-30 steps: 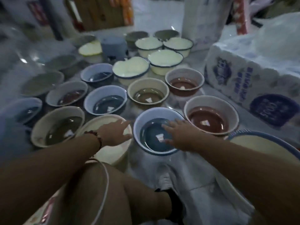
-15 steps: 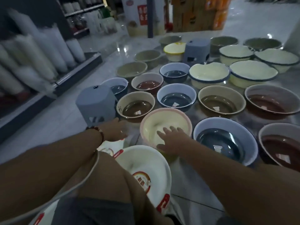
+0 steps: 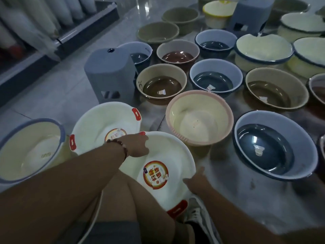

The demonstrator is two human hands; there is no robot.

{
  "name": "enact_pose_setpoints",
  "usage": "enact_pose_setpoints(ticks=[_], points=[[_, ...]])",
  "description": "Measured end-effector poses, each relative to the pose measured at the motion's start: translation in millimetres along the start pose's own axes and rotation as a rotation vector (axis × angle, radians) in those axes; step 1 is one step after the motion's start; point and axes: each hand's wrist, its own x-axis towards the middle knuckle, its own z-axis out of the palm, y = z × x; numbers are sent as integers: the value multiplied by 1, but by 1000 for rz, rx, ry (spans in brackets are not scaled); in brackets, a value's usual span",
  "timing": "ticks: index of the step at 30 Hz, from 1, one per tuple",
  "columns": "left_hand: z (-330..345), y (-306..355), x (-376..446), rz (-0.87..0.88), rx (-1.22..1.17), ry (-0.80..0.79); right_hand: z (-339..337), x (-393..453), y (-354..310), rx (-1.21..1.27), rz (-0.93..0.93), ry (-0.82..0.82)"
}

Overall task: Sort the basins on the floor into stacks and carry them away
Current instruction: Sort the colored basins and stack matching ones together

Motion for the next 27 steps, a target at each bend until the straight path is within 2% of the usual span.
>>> enact_pose_setpoints(ticks=[2,5,9,15,18,20,23,27], points=[[6,7,6,38,-2,-53,4,3,5,342,126,-95],[-3,10,11,43,-36,-74,-2,2,-2,537,219,-97],[-29,8,7,-15,-166,-23,-28,-6,-35,460,148,-39],[-47,10,-16,-29,-342,121,-70,-39,-81,270,-212,81],[-48,-1,-35,-37,-397,220,-97,-58,-109,219,-324,147],[-47,-22,-53,-75,-407,280,-113,-72,-130,256,-336,175],[-45,-64,-85,-127,-448,271,-129,-91,-165,320,-387,189],[-59,-121,-124,-165,-493,287,-138,-111,-211,561,-366,93]])
